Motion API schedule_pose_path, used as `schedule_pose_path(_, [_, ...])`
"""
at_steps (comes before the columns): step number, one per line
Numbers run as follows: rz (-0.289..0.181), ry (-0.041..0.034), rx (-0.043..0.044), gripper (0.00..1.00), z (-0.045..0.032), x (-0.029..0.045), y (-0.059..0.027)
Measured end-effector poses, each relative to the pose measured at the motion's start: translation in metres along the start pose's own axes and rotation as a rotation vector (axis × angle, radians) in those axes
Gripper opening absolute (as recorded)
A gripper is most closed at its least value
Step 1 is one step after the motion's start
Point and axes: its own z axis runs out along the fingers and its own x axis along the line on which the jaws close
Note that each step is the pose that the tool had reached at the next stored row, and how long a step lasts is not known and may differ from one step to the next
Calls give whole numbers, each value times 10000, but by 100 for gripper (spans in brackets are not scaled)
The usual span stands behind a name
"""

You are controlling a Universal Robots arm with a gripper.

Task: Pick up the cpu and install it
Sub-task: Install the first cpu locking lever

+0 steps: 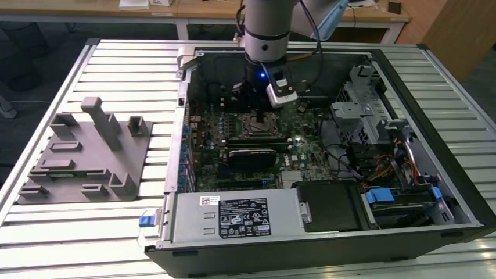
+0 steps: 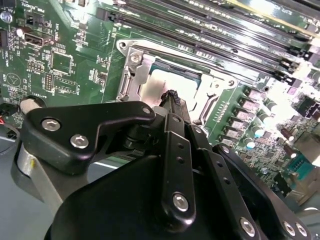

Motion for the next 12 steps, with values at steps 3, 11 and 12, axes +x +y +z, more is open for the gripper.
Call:
schedule_pose_path(3, [-106, 26, 4, 11, 0, -13, 2])
schedule_pose_path(11, [-117, 26, 2, 11, -102, -16, 3])
schedule_pose_path(12, [-117, 26, 4, 11, -127, -17, 3])
